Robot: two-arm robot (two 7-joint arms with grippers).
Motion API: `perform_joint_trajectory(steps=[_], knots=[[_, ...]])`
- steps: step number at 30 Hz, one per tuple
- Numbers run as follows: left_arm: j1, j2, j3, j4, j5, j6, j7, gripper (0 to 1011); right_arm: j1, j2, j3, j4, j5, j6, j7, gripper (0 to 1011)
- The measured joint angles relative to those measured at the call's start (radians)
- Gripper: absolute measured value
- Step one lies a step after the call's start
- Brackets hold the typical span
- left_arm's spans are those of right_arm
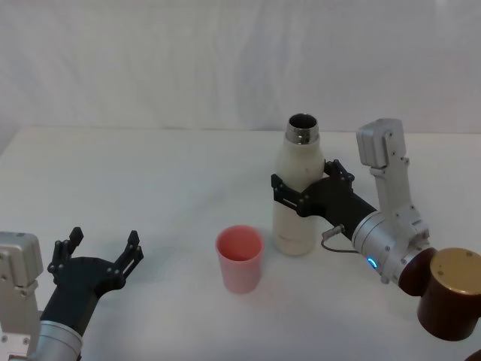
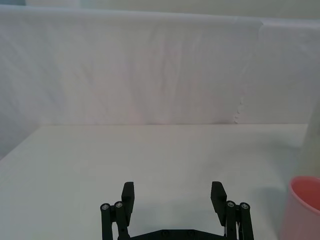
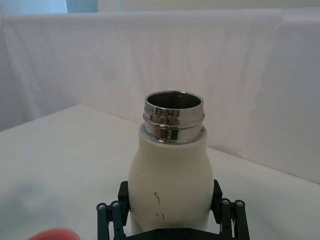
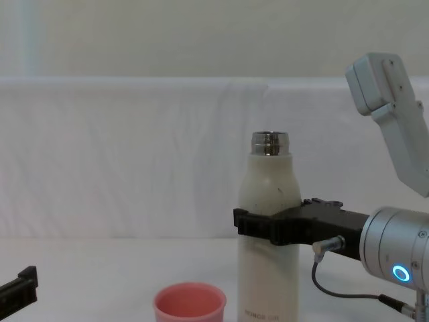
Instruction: Grasp the thermos with one hand and pour water into the cup lid.
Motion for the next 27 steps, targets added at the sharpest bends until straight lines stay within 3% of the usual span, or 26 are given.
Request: perform_joint_trajectory(steps=[27], knots=[[0.000,0.000,0.000,0.000,0.000,0.000,0.000,1001,0.005,0.016,-0.020,0.008,0.022,-0.002,-0.011,961]])
